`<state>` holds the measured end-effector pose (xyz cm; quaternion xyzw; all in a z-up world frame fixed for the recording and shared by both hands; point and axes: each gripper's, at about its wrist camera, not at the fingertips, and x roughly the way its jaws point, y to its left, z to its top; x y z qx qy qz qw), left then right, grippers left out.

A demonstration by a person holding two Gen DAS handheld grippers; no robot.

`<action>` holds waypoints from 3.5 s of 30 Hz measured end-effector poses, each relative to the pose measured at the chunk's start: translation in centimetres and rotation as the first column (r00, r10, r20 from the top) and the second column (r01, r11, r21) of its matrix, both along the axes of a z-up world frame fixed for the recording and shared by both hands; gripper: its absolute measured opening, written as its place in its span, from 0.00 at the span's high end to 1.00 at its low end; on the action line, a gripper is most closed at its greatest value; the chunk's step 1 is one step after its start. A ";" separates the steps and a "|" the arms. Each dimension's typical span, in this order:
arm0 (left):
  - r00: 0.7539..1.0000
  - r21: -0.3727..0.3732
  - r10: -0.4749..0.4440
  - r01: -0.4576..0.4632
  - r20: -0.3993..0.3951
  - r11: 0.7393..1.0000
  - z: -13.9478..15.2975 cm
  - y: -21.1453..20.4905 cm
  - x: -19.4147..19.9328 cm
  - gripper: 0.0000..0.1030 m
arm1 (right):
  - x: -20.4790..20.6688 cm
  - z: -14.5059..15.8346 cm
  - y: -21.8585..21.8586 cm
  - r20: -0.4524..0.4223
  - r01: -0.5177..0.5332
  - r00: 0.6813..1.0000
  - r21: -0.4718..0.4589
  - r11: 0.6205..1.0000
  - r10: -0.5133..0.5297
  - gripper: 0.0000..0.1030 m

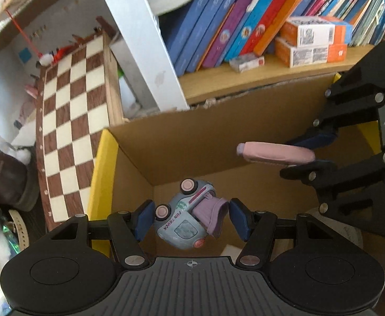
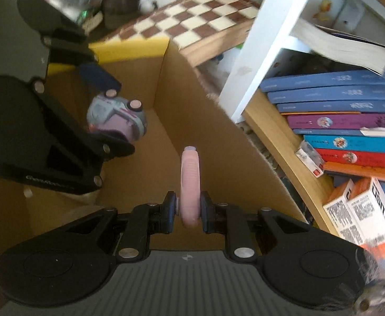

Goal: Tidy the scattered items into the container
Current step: 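Carry the toy car with left tool while right tool carries the pink tube into the yellow box, then open left tool to drop the toy car while right tool releases the pink tube in the box, then withdraw both open tools from the box back over the desk mat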

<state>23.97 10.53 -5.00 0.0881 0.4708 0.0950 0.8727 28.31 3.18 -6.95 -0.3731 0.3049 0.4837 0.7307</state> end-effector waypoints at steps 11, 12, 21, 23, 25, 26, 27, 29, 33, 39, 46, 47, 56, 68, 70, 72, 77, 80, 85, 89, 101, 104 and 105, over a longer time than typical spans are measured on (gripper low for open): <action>0.997 -0.022 -0.015 0.014 -0.077 1.000 -0.7 0.2 1.0 0.39 | -0.2 -1.0 1.4 -0.004 -0.077 0.997 -0.087 0.993 0.077 0.82; 0.996 -0.022 -0.018 0.016 -0.082 1.000 -0.7 0.2 1.0 0.39 | -0.2 -1.1 1.5 -0.003 -0.078 0.997 -0.090 0.993 0.078 0.82; 0.994 -0.017 -0.033 0.031 -0.109 0.999 -0.9 0.1 1.2 0.40 | -0.5 -1.2 1.7 0.000 -0.093 0.996 -0.113 0.989 0.093 0.82; 0.994 -0.022 -0.030 0.028 -0.106 0.999 -0.8 0.1 1.3 0.39 | -0.5 -1.2 1.7 0.000 -0.092 0.996 -0.112 0.990 0.092 0.82; 0.994 -0.020 -0.033 0.031 -0.107 0.999 -0.8 0.1 1.3 0.39 | -0.5 -1.1 1.6 0.000 -0.092 0.996 -0.102 0.991 0.092 0.81; 0.994 -0.019 -0.036 0.034 -0.107 0.999 -0.8 0.1 1.3 0.39 | -0.5 -1.0 1.6 0.002 -0.091 0.996 -0.097 0.991 0.092 0.76; 0.994 -0.014 -0.037 0.036 -0.104 0.999 -0.8 0.0 1.2 0.39 | -0.5 -0.9 1.6 0.004 -0.086 0.996 -0.091 0.992 0.087 0.70; 0.994 -0.004 -0.038 0.038 -0.099 0.999 -0.8 -0.1 1.2 0.39 | -0.5 -0.8 1.5 0.009 -0.076 0.997 -0.083 0.994 0.077 0.66; 0.996 0.017 -0.040 0.041 -0.080 0.999 -0.5 -0.2 0.8 0.39 | -0.8 -0.5 1.1 0.012 -0.057 0.998 -0.060 0.997 0.058 0.62; 0.999 0.031 -0.045 0.046 -0.027 0.998 1.1 -0.4 -0.3 0.38 | -1.0 0.8 -0.1 -0.002 -0.008 1.000 0.009 1.000 0.008 0.55; 0.998 0.039 -0.032 0.030 0.055 0.999 3.3 -0.7 -2.2 0.38 | -1.9 2.9 -2.0 0.022 0.045 0.999 0.067 0.997 -0.047 0.54; 0.997 0.040 -0.030 0.027 0.069 0.999 3.7 -0.8 -2.6 0.38 | -2.1 3.3 -2.3 0.020 0.056 0.998 0.079 0.995 -0.057 0.54; 0.980 0.059 -0.023 0.011 0.199 0.998 7.0 -1.8 -7.7 0.30 | -4.8 6.6 -5.8 0.043 0.099 0.993 0.189 0.977 -0.109 0.45; 0.945 0.038 0.001 -0.014 0.326 0.999 9.4 -5.1 -14.2 0.22 | -10.1 9.0 -10.7 0.029 0.156 0.985 0.289 0.944 -0.172 0.39; 0.941 0.028 0.020 -0.031 0.338 0.999 9.4 -5.6 -15.2 0.21 | -11.0 9.0 -11.7 0.015 0.171 0.983 0.300 0.938 -0.184 0.37; 0.939 0.024 0.025 -0.035 0.343 0.999 9.2 -6.2 -16.0 0.21 | -11.7 9.0 -12.8 0.001 0.192 0.979 0.308 0.932 -0.202 0.31; 0.936 0.017 0.030 -0.039 0.350 0.999 8.9 -7.4 -17.8 0.18 | -12.9 8.7 -15.7 -0.031 0.267 0.962 0.319 0.909 -0.272 0.27; 0.937 0.007 0.037 -0.042 0.348 0.999 8.6 -7.8 -18.6 0.17 | -13.1 8.4 -17.4 -0.055 0.329 0.942 0.326 0.886 -0.330 0.27; 0.942 -0.005 0.040 -0.040 0.332 0.999 8.0 -8.3 -19.4 0.17 | -13.6 7.7 -19.8 -0.065 0.407 0.910 0.323 0.855 -0.408 0.25; 0.942 -0.018 0.034 -0.030 0.334 0.999 7.9 -8.8 -20.0 0.17 | -14.3 7.0 -21.3 -0.079 0.459 0.885 0.317 0.830 -0.460 0.24; 0.940 0.001 -0.099 0.104 0.328 0.995 7.8 -12.3 -19.6 0.17 | -15.3 5.7 -25.1 -0.099 0.591 0.800 0.302 0.748 -0.592 0.20; 0.937 0.005 -0.139 0.145 0.320 0.989 7.6 -13.4 -19.3 0.17 | -15.4 5.3 -25.7 -0.105 0.608 0.788 0.293 0.738 -0.607 0.19; 0.937 0.007 -0.152 0.158 0.316 0.987 7.5 -13.7 -19.2 0.17 | -15.4 5.2 -25.8 -0.107 0.612 0.785 0.289 0.736 -0.610 0.19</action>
